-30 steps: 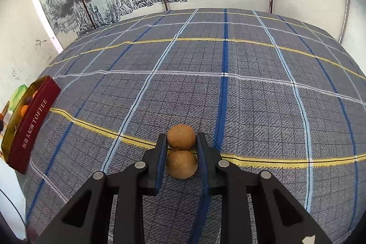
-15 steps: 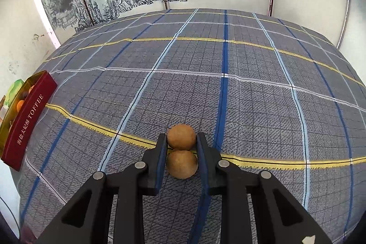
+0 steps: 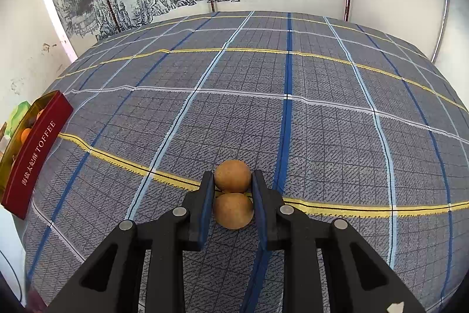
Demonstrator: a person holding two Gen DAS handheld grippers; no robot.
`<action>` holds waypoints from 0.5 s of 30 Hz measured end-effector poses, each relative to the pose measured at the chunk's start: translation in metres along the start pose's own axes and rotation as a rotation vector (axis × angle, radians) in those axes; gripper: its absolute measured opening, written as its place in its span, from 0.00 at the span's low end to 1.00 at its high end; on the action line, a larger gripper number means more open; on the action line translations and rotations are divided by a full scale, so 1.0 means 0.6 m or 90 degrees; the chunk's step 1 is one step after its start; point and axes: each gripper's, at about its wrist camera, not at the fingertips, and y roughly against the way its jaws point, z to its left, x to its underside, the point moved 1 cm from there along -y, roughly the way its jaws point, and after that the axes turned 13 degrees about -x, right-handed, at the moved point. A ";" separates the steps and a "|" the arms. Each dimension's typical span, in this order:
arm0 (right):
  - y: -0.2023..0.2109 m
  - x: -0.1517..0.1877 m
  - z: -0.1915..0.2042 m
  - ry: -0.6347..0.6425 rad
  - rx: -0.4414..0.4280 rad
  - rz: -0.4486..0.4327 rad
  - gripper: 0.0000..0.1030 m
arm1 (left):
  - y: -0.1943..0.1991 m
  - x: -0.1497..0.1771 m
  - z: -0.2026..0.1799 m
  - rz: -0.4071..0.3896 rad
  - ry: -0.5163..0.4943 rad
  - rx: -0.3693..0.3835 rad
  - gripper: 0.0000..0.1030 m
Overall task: Organize fruits
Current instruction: 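Carry the mandarin into the tin and open the left gripper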
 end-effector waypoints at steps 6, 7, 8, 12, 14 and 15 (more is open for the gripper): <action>-0.001 0.000 0.001 0.002 0.003 0.001 0.23 | -0.014 -0.001 -0.005 0.012 0.002 0.011 0.37; -0.002 0.000 0.001 0.003 0.004 0.001 0.23 | -0.017 -0.001 -0.006 0.015 0.003 0.014 0.37; -0.002 0.000 0.001 0.003 0.004 0.001 0.23 | -0.020 0.000 -0.006 0.018 0.003 0.017 0.37; -0.001 0.000 0.002 0.003 0.004 0.001 0.23 | -0.030 -0.001 -0.008 0.024 0.000 0.020 0.37; -0.002 0.000 0.001 0.005 0.006 0.002 0.23 | -0.032 -0.003 -0.008 0.025 0.002 0.024 0.37; -0.003 0.000 0.001 0.006 0.008 0.003 0.23 | -0.033 -0.005 -0.008 0.026 0.004 0.028 0.37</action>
